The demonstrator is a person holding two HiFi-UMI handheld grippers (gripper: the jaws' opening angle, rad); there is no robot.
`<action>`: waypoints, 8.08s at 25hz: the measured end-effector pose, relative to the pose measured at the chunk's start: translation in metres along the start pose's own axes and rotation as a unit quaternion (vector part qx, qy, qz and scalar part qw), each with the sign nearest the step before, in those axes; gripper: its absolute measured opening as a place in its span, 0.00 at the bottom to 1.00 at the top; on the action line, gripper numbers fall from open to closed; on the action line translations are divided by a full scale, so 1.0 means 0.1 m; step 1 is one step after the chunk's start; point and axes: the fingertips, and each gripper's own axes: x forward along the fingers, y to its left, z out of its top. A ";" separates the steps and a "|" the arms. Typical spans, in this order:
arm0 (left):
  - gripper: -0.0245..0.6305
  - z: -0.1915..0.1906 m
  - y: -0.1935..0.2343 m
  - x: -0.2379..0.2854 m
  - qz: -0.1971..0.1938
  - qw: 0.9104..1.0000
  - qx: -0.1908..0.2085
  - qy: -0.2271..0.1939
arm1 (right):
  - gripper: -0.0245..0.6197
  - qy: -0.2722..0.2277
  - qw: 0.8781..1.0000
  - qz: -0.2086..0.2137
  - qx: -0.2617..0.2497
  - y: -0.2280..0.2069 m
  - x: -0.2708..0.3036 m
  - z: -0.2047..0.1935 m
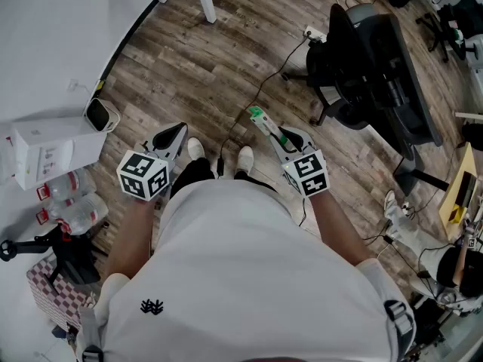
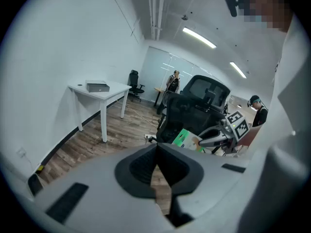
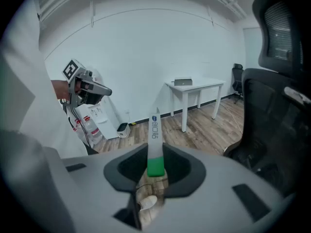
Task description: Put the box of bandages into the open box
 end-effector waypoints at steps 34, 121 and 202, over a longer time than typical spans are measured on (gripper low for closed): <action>0.05 1.11 1.90 0.66 -0.073 0.996 0.037 -0.027 | 0.18 0.005 0.997 -0.079 0.023 -0.89 1.48 1.94; 0.05 2.77 4.02 0.97 0.266 0.948 -0.143 -0.101 | 0.29 0.038 0.948 0.077 -0.307 -2.94 5.94 5.71; 0.05 1.35 3.60 -0.22 0.099 0.987 -0.046 -0.121 | 0.05 -0.042 0.987 0.067 -0.141 -0.24 3.24 3.71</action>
